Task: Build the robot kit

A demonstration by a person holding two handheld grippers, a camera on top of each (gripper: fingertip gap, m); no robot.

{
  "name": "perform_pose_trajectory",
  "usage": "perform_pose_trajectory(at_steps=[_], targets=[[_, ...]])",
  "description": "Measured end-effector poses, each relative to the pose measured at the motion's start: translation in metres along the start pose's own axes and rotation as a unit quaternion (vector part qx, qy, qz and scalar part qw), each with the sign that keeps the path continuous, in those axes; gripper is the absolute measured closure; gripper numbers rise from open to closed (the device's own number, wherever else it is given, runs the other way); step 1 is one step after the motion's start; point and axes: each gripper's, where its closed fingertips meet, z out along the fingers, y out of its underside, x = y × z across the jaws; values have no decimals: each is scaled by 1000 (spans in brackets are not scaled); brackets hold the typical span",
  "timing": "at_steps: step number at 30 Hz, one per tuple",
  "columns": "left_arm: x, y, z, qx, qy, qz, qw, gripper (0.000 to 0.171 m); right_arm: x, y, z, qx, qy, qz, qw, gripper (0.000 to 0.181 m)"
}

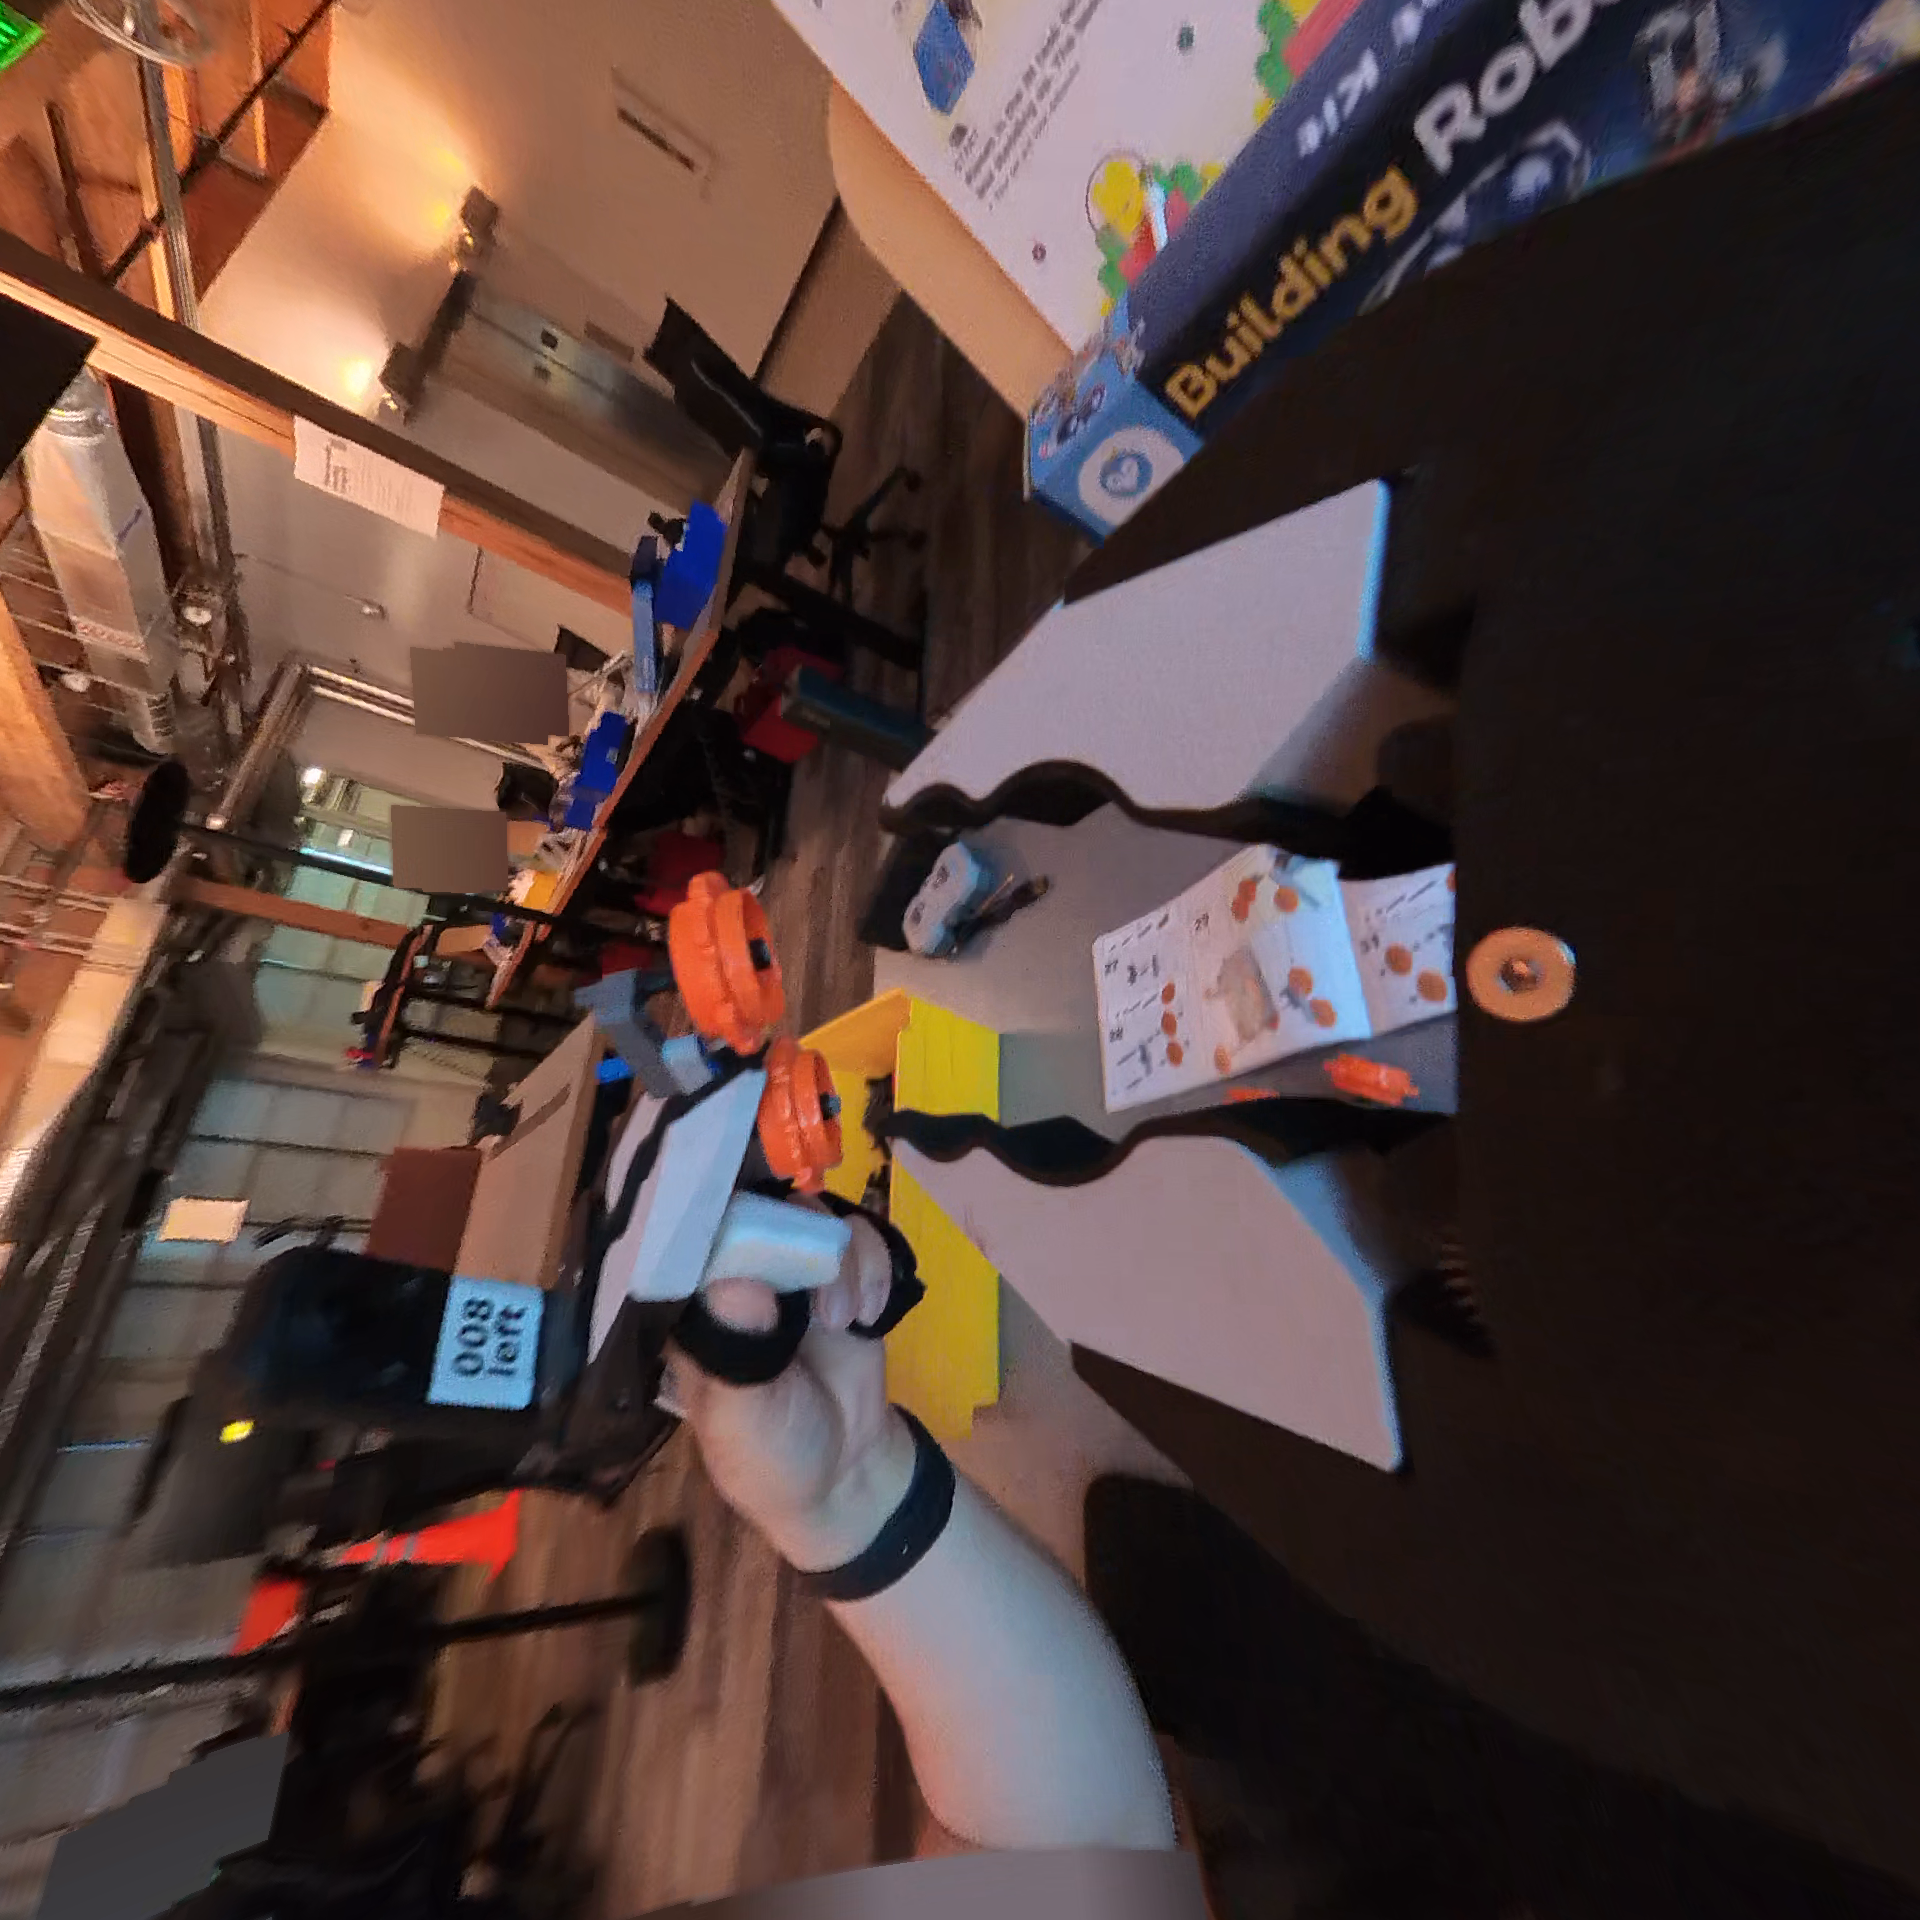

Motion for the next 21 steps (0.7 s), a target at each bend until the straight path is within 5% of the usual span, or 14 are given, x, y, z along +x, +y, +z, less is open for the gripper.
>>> perform_pose_trajectory(at_steps=[2, 6, 15, 21], targets=[[2, -15, 15, 5, 30, -17, 999, 167, 11, 4, 6, -33, -6, 17, 999, 117], [-8, -18, 25, 28, 39, -30, 998, 167, 18, 22, 13, -30, -37, 72, 996, 126], [-36, 24, 40, -34, 19, -37, 999, 167, 40, 26, 20, 99, -71, 190, 974, 125], [-40, 40, 52, -37, 20, -41, 998, 167, 50, 40, 30, 144, -99, 315, 933, 129]])
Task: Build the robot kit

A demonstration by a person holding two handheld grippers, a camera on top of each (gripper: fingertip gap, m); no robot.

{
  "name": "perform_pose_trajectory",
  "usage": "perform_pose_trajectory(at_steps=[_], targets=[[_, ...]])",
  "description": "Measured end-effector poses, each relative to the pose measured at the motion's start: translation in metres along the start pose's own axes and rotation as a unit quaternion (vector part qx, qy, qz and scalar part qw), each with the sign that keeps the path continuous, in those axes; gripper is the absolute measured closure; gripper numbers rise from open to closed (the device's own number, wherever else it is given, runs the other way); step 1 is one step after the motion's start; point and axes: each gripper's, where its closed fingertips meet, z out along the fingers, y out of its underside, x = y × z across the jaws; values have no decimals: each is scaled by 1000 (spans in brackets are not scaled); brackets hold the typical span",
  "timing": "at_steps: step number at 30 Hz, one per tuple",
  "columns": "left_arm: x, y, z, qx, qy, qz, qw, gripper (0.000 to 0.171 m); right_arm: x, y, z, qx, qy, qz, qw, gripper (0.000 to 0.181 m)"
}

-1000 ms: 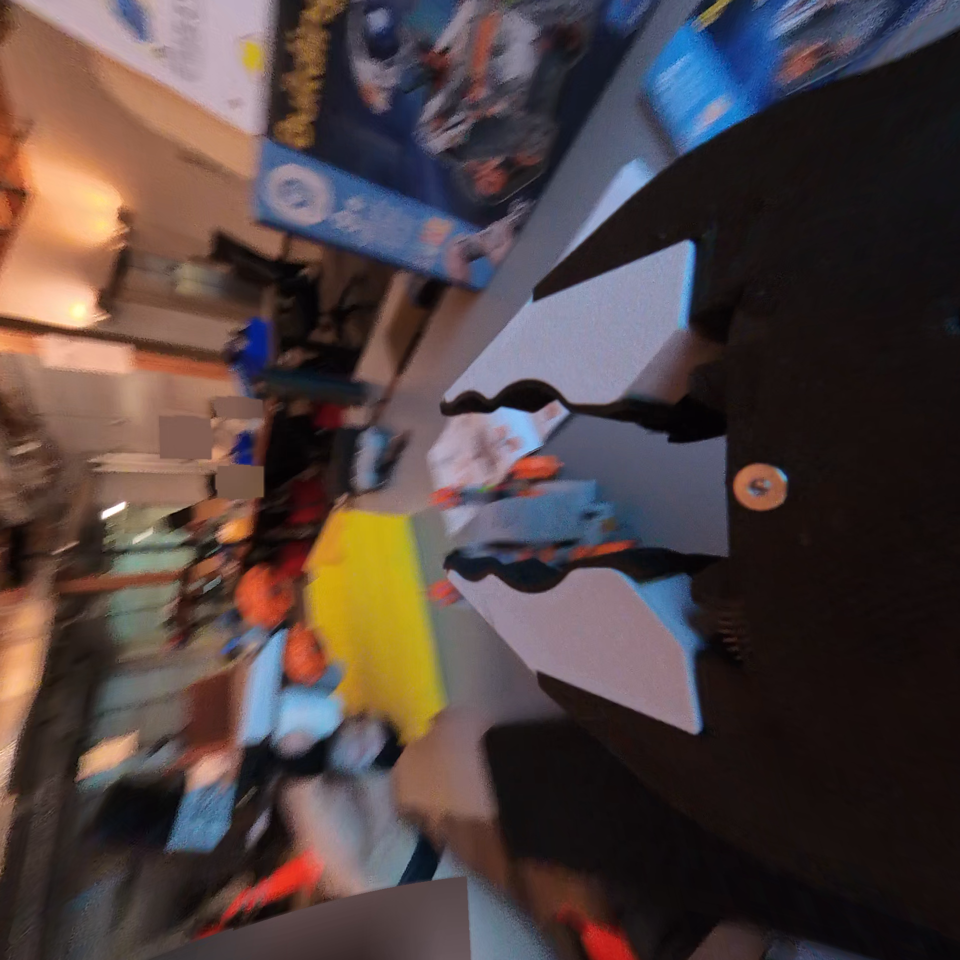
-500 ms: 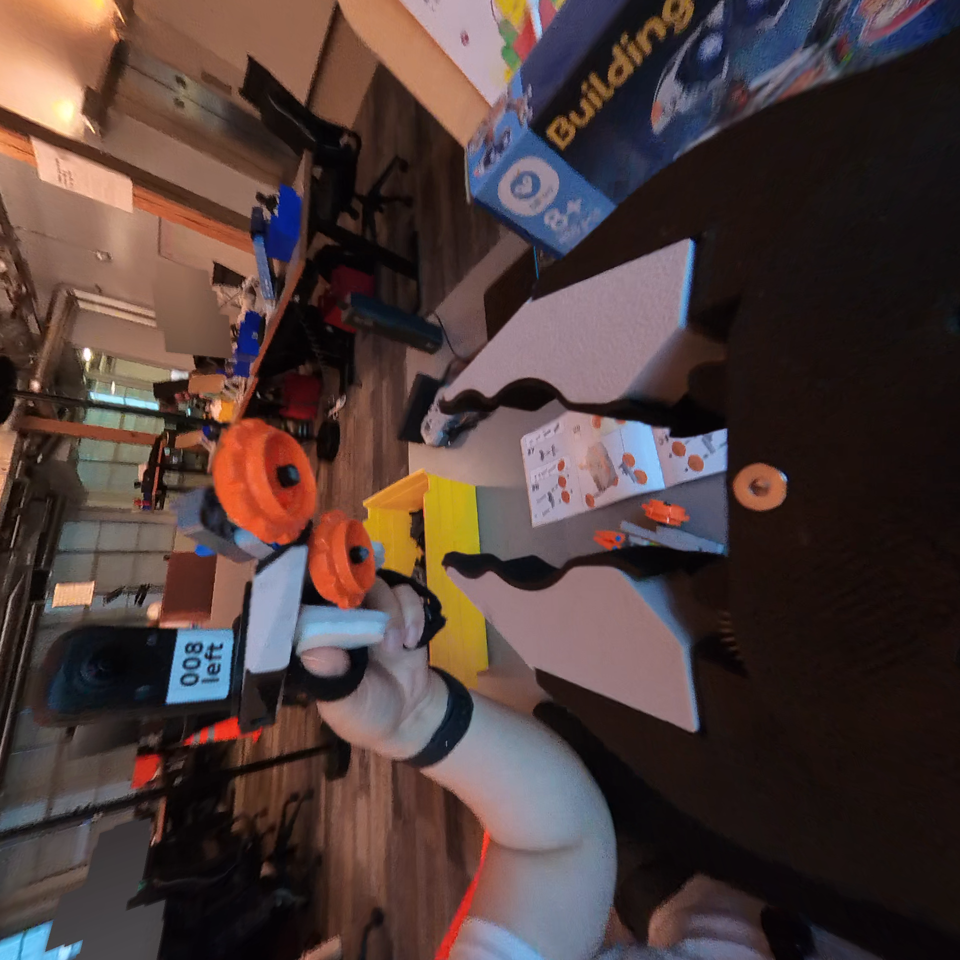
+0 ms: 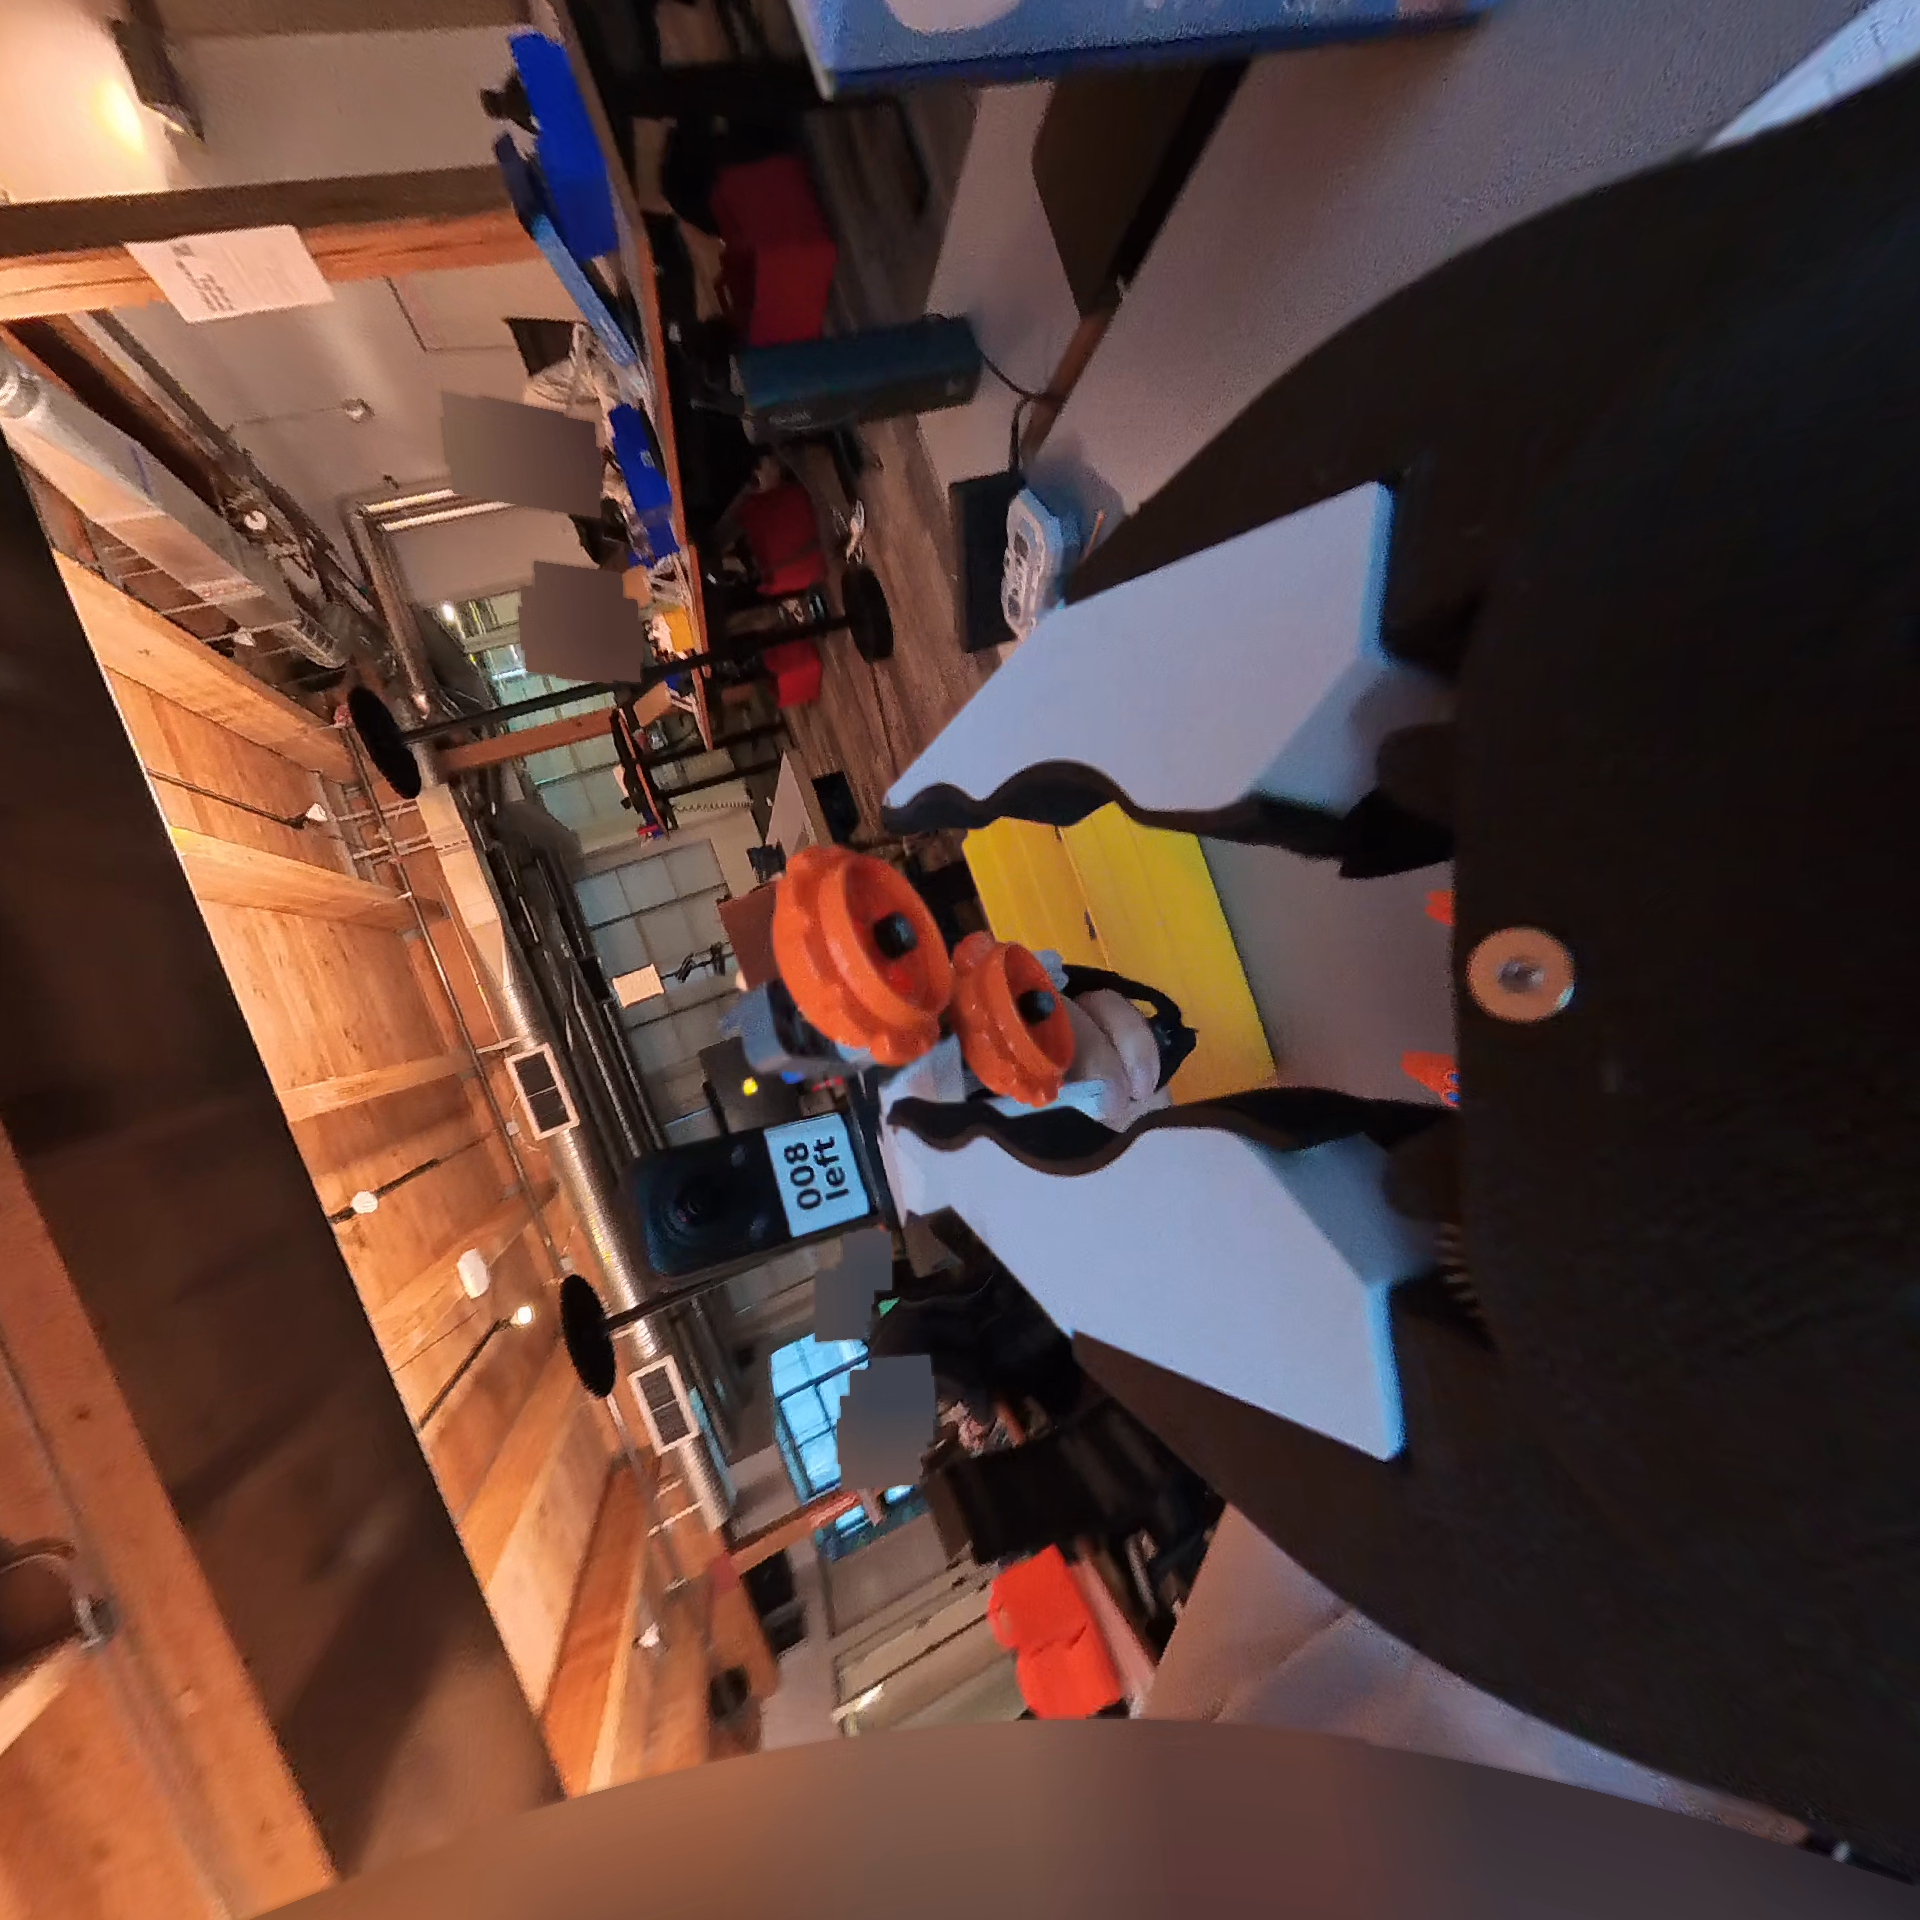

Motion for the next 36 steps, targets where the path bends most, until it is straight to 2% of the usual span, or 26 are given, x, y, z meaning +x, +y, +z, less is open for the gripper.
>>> perform_pose_trajectory(at_steps=[6, 12, 15, 21, 36], targets=[[4, 5, 3, -9, 18, -14, 1000, 167, -3, 5, 0, -1, -48, 39, 998, 141], [5, 3, 0, -8, 15, -21, 1000, 167, -4, 7, 2, -5, -48, 41, 998, 141], [3, 2, 0, -5, 7, -23, 1000, 166, 0, 7, 2, -4, -40, 44, 998, 134], [4, 5, -2, -17, 17, -30, 999, 167, -3, 12, 2, -18, -64, 66, 996, 143], [12, 15, -24, -92, 39, 13, 995, 167, -15, 26, 14, -64, -32, -21, 997, 144]])
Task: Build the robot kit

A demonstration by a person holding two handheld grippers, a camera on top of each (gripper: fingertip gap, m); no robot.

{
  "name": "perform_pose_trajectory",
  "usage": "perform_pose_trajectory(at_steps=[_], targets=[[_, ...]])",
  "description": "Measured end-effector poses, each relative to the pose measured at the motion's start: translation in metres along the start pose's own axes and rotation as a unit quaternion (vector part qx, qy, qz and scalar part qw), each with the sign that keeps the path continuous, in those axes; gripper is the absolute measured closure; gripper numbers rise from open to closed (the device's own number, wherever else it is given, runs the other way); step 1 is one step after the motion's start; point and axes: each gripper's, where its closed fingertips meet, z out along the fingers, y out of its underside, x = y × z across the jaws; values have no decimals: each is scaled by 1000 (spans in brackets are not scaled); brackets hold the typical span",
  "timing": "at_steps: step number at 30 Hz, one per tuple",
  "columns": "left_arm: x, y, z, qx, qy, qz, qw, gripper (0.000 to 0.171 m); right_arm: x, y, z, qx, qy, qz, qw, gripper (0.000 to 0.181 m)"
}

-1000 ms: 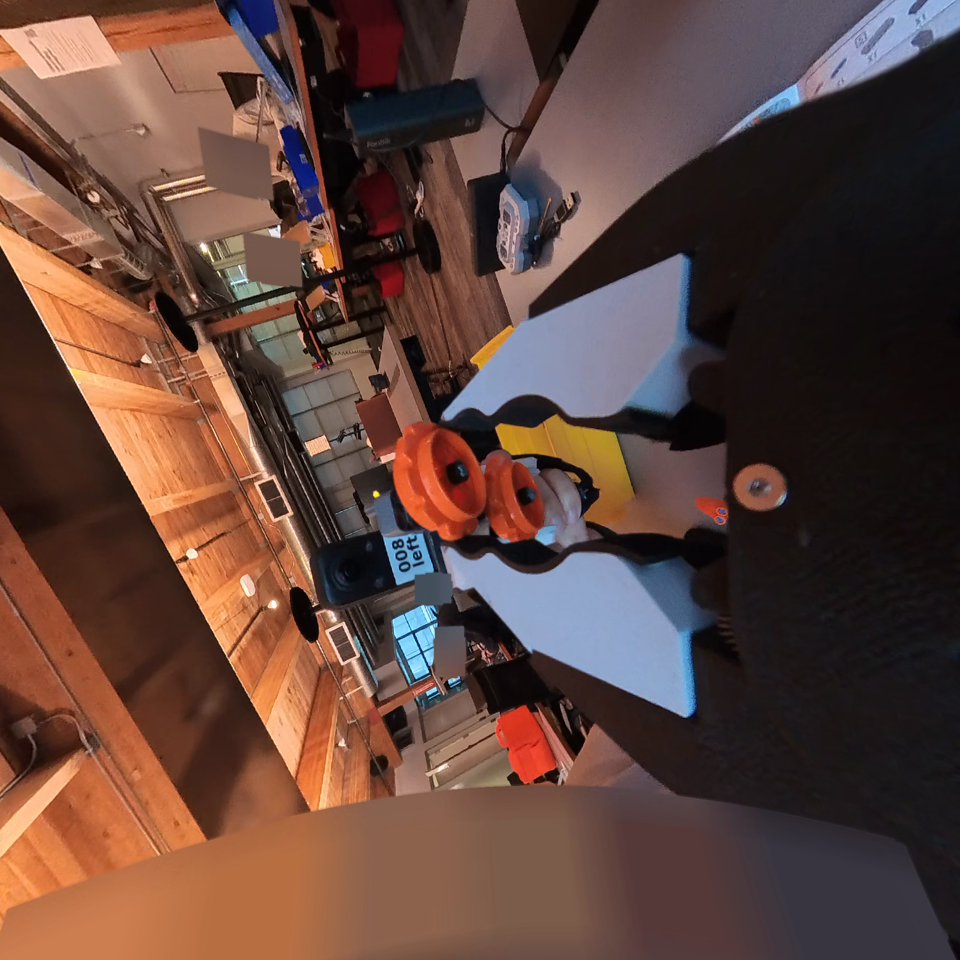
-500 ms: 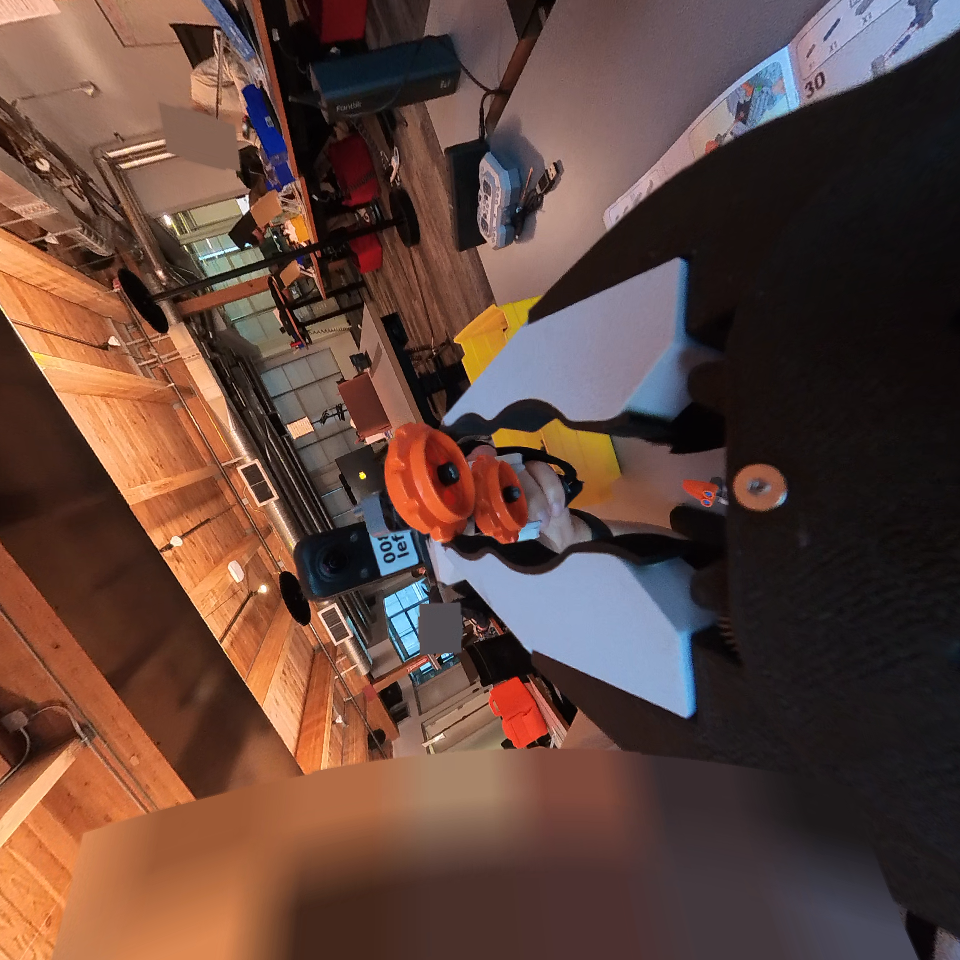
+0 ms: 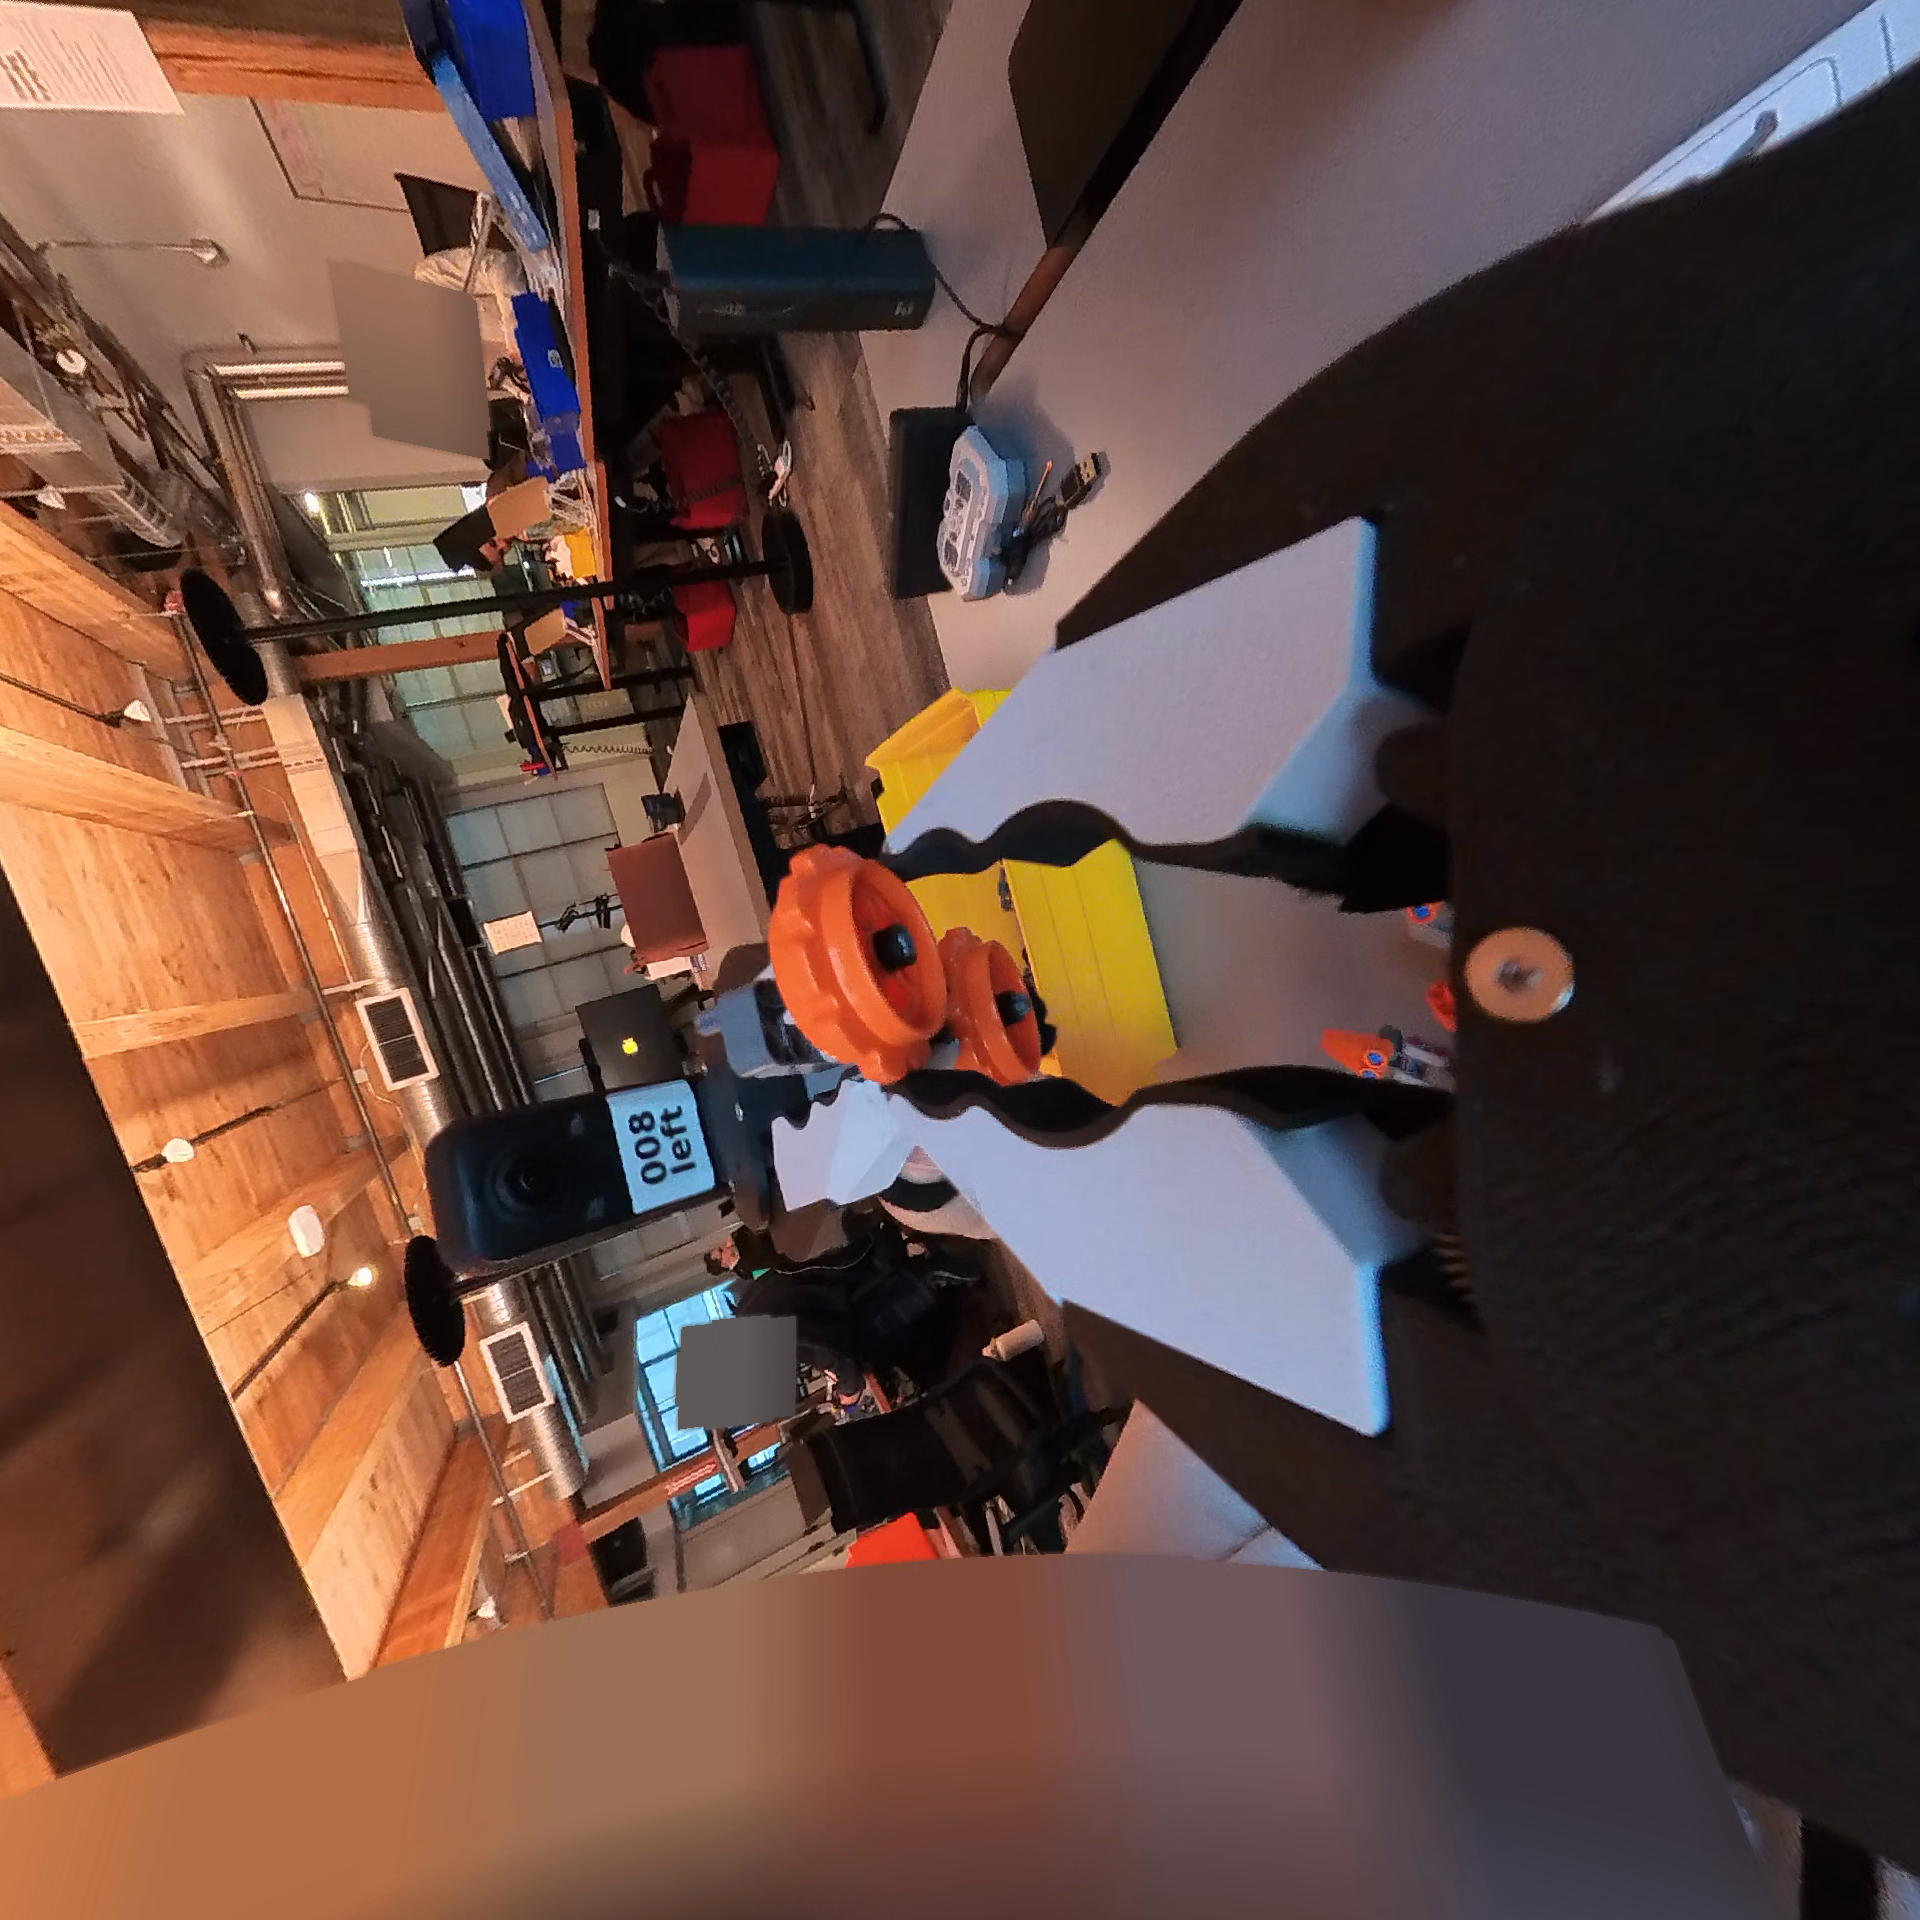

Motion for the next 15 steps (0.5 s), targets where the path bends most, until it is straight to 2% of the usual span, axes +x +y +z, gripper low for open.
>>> perform_pose_trajectory(at_steps=[15], targets=[[-2, 6, 2, -11, 6, 11, 1000, 167, 3, 5, -2, -26, 14, -1, 1000, 144]])
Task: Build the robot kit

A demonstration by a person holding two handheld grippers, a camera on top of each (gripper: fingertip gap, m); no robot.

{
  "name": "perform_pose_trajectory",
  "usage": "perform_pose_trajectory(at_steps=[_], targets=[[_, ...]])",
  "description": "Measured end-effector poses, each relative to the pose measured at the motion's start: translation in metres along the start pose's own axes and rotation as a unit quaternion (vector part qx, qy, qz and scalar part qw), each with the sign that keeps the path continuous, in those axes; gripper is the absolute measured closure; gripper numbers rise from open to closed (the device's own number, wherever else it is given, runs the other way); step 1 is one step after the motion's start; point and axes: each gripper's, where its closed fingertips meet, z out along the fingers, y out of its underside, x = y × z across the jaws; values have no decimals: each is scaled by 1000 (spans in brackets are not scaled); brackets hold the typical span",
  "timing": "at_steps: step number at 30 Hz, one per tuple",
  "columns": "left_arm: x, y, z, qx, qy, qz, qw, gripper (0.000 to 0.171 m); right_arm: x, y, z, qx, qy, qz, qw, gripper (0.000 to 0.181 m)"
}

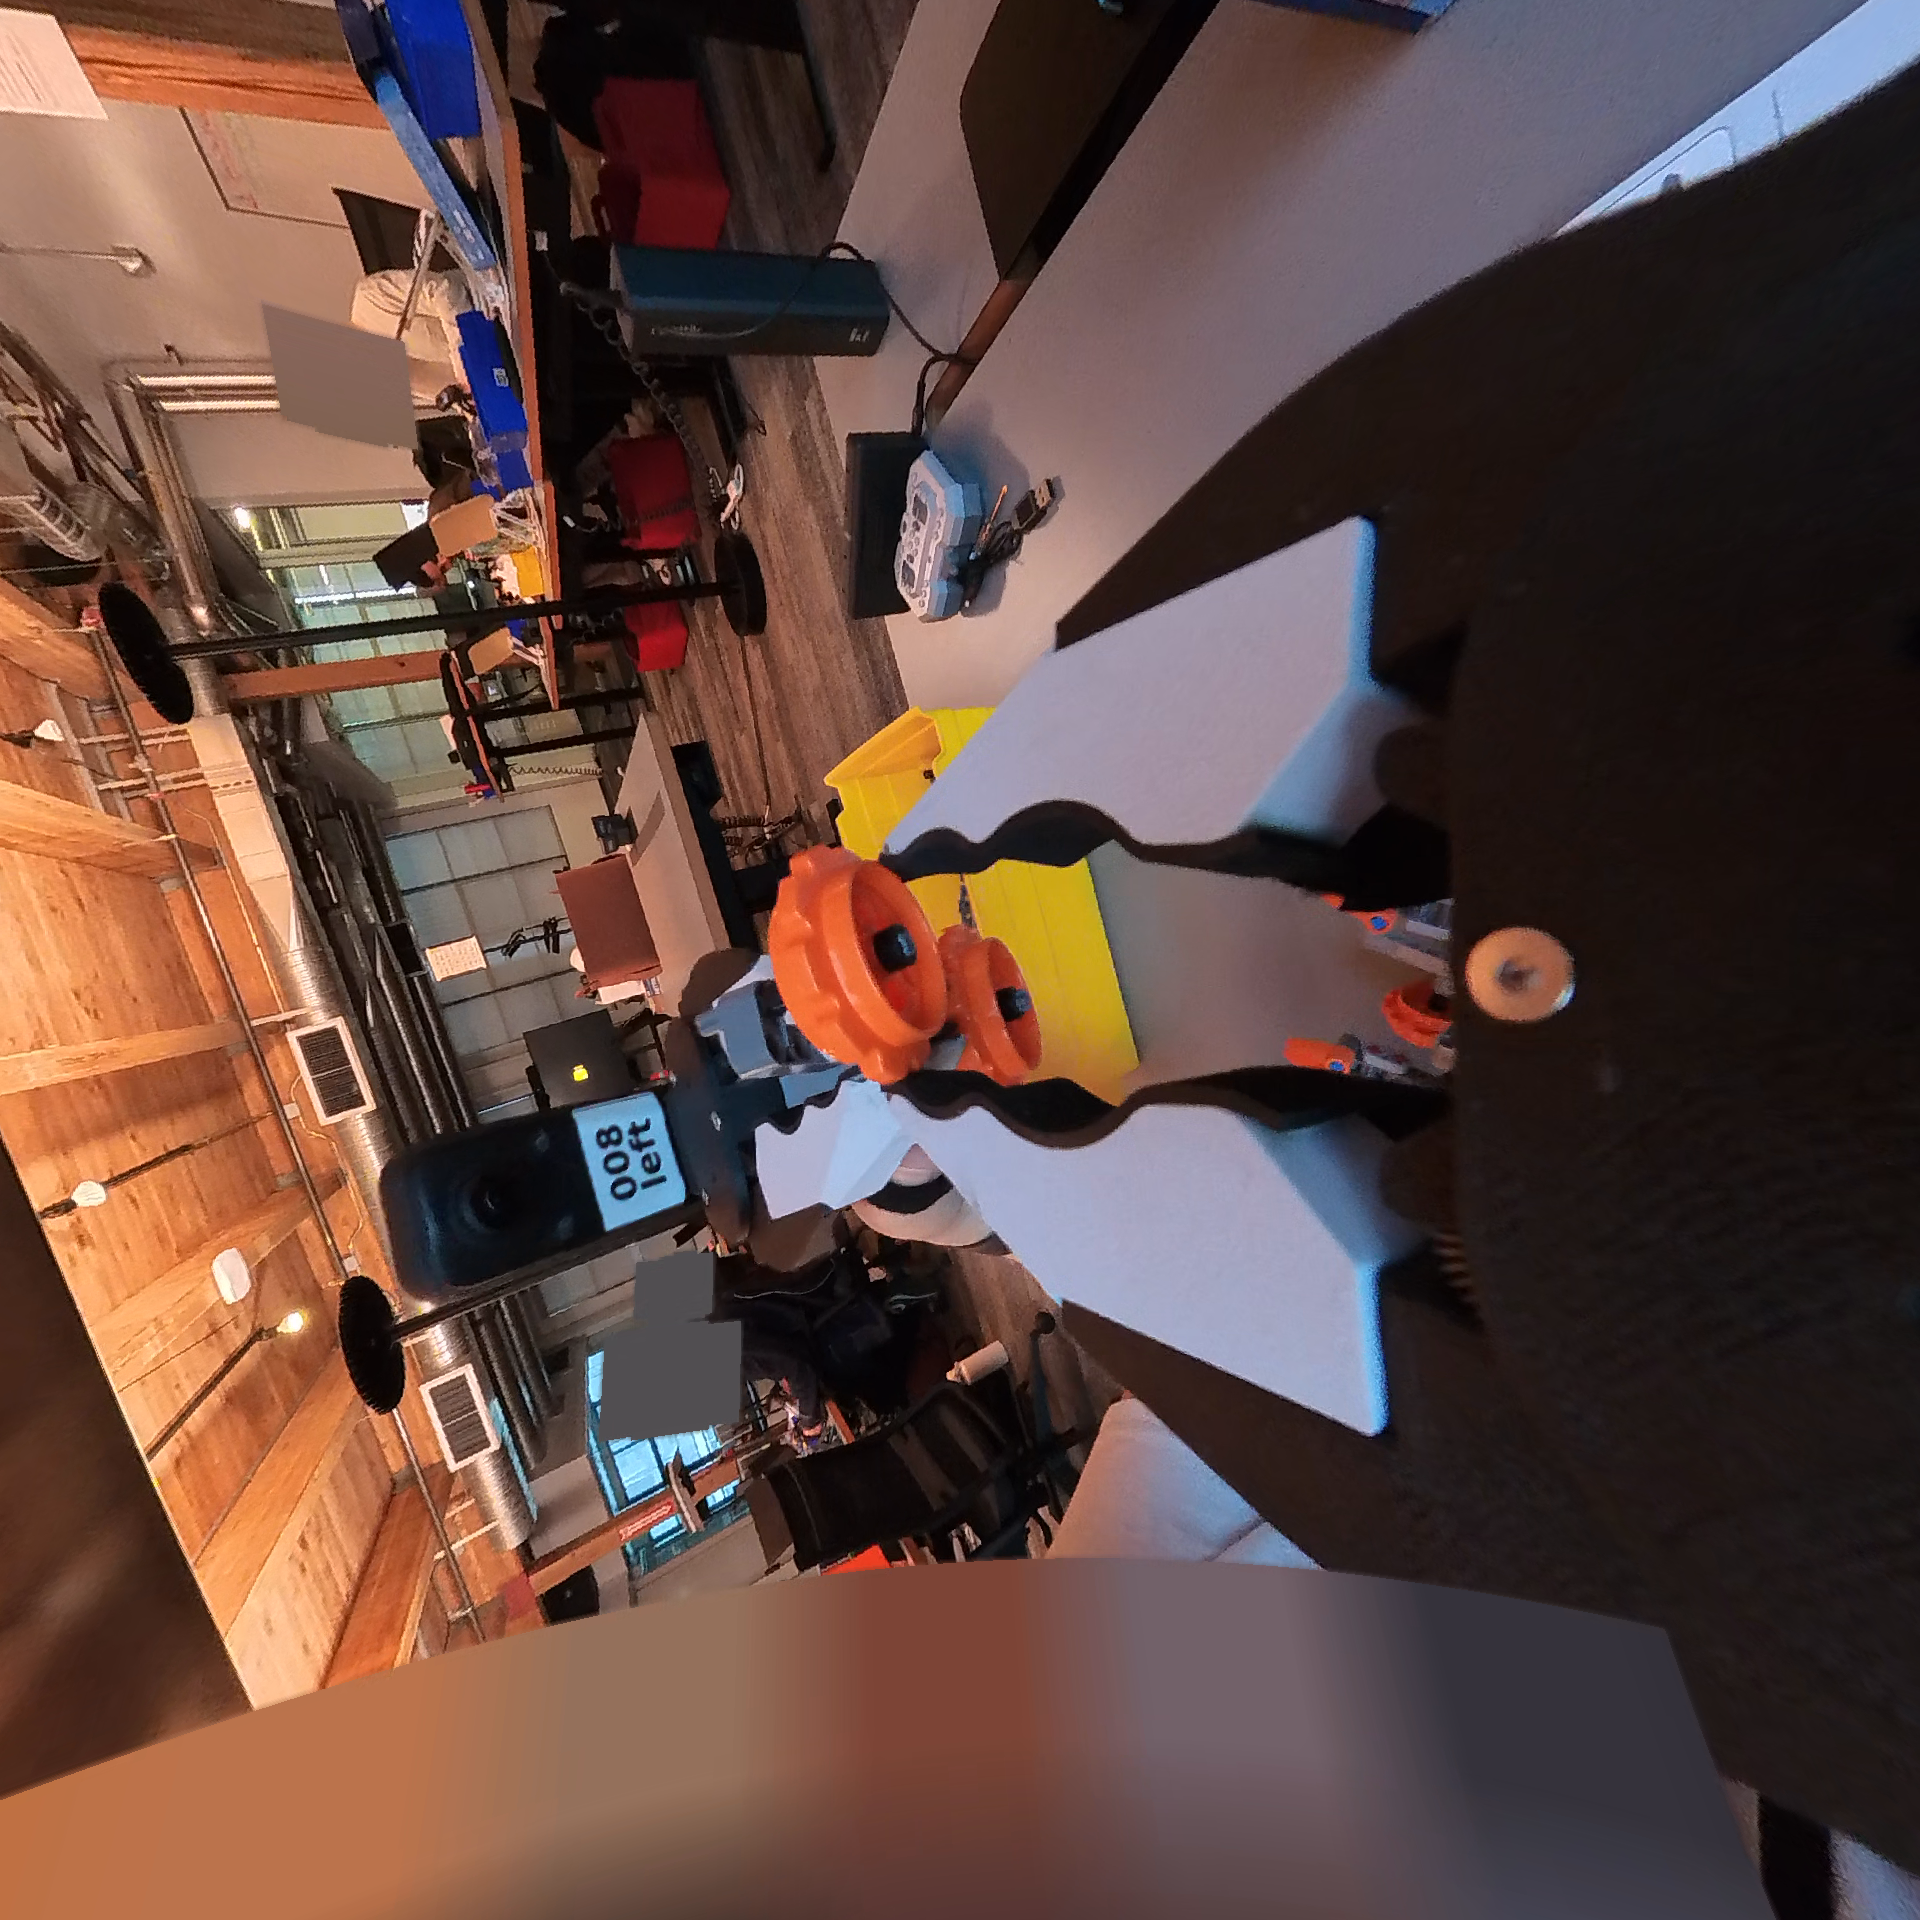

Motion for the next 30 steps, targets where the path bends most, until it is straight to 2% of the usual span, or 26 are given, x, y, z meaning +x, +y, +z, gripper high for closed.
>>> perform_pose_trajectory(at_steps=[17, 22, 24, 26, 30], targets=[[8, -5, 9, 12, 12, -19, 1000, 167, -5, -4, -10, -20, -16, -3, 1000, 142], [10, -7, 14, 17, 5, -18, 1000, 167, 2, -4, -16, -30, 7, 12, 999, 127], [11, -7, 16, 20, 8, -22, 1000, 167, 0, -4, -19, -38, 2, 14, 999, 130], [12, -6, 19, 20, 12, -29, 999, 166, -6, -4, -21, -47, -14, 12, 999, 142], [15, -6, 20, 22, 16, -32, 999, 167, -7, -3, -24, -60, -9, 12, 998, 142]])
